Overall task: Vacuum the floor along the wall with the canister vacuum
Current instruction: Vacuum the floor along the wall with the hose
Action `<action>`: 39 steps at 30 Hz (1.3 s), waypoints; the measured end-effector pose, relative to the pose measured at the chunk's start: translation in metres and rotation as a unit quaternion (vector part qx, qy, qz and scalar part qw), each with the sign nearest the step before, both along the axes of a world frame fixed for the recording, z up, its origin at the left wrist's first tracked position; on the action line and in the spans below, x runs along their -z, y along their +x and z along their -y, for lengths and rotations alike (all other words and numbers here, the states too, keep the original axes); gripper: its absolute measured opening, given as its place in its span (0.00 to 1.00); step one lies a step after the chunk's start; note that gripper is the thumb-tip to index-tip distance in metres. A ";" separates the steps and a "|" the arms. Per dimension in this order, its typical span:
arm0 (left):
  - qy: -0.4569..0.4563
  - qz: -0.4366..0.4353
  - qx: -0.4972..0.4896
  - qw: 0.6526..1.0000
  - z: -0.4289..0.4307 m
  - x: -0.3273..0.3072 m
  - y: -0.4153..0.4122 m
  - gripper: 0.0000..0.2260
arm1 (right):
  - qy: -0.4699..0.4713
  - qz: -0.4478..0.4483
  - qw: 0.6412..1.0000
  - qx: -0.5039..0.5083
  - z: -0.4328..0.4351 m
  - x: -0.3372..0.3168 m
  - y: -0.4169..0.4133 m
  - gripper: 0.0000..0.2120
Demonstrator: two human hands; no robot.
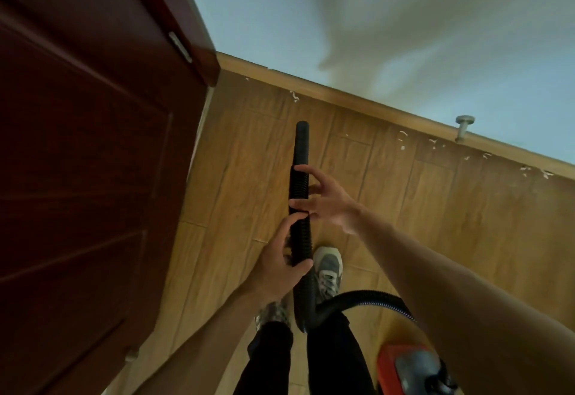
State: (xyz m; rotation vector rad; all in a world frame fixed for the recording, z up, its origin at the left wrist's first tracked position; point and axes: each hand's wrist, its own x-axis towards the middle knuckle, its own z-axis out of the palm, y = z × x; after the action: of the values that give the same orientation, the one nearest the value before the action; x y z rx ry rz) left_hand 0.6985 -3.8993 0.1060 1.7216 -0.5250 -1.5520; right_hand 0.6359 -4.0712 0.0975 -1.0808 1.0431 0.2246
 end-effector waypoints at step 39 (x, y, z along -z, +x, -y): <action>0.114 -0.027 -0.118 0.986 0.110 0.122 0.170 0.31 | -0.027 -0.024 0.978 -0.208 0.111 0.151 0.213 0.27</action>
State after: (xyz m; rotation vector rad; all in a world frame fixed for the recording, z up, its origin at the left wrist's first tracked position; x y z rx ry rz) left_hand 0.8680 -4.0091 -0.0158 1.8308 -0.1108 -1.5273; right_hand 0.8485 -4.1818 -0.0539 -1.3433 0.8614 0.5631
